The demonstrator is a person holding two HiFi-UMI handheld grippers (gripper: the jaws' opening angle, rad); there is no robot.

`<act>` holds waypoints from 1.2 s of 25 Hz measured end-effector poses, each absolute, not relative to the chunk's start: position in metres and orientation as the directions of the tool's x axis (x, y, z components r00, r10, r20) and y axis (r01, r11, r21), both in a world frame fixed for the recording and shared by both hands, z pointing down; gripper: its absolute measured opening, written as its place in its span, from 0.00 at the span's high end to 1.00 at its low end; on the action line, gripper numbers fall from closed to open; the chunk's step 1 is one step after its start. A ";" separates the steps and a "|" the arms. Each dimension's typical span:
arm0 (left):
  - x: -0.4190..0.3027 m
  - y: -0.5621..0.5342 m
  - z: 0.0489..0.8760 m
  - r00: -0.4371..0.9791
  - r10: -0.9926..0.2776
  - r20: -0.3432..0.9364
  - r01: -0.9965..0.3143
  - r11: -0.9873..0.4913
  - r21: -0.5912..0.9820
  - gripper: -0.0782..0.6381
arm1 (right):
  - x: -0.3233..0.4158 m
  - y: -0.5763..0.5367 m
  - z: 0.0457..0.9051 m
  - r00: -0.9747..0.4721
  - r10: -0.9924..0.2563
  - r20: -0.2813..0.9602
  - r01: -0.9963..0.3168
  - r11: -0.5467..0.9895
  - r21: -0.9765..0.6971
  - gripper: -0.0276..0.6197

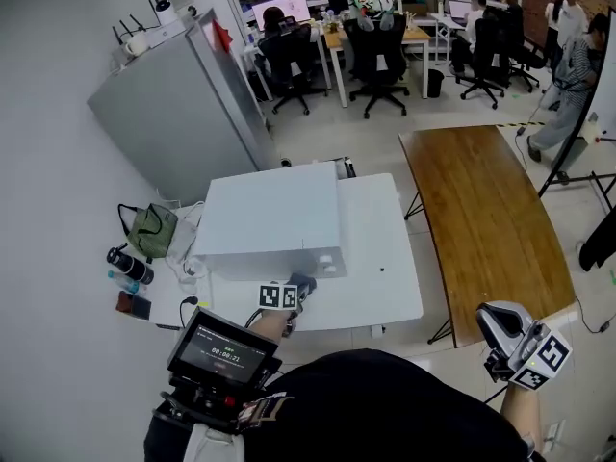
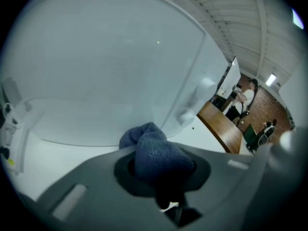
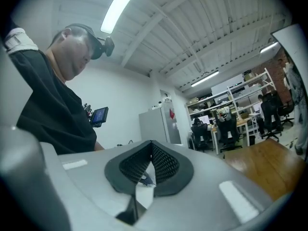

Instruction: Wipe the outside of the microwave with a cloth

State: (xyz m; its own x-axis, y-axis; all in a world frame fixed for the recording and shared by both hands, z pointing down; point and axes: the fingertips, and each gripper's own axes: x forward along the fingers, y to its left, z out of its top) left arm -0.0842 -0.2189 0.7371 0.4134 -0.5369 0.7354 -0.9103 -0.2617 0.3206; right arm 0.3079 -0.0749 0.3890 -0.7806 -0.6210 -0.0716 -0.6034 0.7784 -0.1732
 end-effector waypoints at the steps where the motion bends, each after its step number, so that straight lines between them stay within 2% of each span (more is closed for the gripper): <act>1: -0.104 -0.215 0.728 0.388 -0.564 0.729 -0.922 -0.234 0.309 0.81 | 0.300 -0.081 0.389 -0.799 -0.595 -0.082 -0.577 0.798 -0.172 0.95; 7: -0.199 -0.185 0.658 0.252 -0.725 0.642 -0.962 -0.115 0.248 0.81 | 0.246 -0.122 0.384 -0.899 -0.415 -0.141 -0.392 0.905 -0.162 0.95; 11: -0.233 -0.172 0.599 0.192 -0.819 0.541 -0.973 -0.088 0.212 0.81 | 0.203 -0.139 0.380 -0.943 -0.290 -0.166 -0.268 0.953 -0.139 0.95; 16: -0.253 -0.146 0.558 0.132 -0.875 0.467 -0.982 -0.050 0.184 0.81 | 0.147 -0.153 0.374 -0.981 -0.127 -0.149 -0.114 0.989 -0.095 0.95; 23: -0.272 -0.155 0.537 0.208 -0.904 0.374 -0.969 -0.139 0.203 0.81 | 0.086 -0.156 0.373 -0.987 -0.115 -0.111 -0.105 0.990 -0.090 0.95; 27: -0.284 -0.180 0.518 0.345 -0.890 0.297 -0.934 -0.293 0.205 0.81 | 0.038 -0.157 0.360 -0.980 -0.184 -0.078 -0.180 0.982 -0.057 0.95; 30: -0.278 -0.181 0.513 0.492 -0.829 0.266 -0.869 -0.450 0.205 0.81 | 0.002 -0.150 0.357 -0.963 -0.260 -0.077 -0.253 0.963 -0.094 0.95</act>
